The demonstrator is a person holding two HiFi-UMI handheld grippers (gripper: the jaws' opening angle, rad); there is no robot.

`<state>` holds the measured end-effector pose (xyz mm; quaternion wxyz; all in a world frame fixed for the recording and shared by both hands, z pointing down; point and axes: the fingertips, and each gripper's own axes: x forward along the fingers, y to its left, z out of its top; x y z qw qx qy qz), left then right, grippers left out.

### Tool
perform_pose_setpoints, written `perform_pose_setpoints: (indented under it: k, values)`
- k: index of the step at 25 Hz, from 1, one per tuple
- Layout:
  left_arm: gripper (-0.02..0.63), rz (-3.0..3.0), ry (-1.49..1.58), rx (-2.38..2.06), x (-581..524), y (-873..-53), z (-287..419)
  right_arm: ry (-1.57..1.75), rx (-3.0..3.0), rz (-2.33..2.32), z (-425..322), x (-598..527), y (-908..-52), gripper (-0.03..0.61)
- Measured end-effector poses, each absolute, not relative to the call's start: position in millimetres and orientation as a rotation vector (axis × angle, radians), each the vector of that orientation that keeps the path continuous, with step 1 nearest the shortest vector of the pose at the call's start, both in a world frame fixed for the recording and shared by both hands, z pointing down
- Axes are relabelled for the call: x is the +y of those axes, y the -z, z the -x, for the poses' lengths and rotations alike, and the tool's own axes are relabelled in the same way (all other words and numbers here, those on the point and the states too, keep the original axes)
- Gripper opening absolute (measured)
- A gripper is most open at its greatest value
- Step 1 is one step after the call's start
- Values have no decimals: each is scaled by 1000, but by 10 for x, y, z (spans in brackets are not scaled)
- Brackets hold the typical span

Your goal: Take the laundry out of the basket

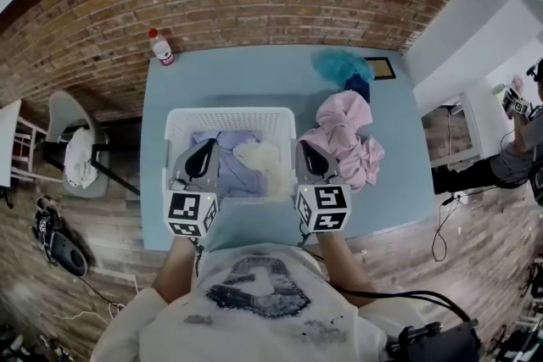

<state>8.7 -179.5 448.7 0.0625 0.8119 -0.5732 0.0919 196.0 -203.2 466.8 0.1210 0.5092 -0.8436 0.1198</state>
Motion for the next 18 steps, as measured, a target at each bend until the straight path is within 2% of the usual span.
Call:
perform_pose_setpoints:
  k: [10, 18]
  values:
    - [-8, -2406, -270, -1739, -1754, -4626, 809, -372, -2441, -1426, -1067, -2023, -4804, -2]
    - [-8, -2403, -271, -1699, -1796, -4776, 1234, -414, -2409, -1409, -608, -2006, -4961, -2]
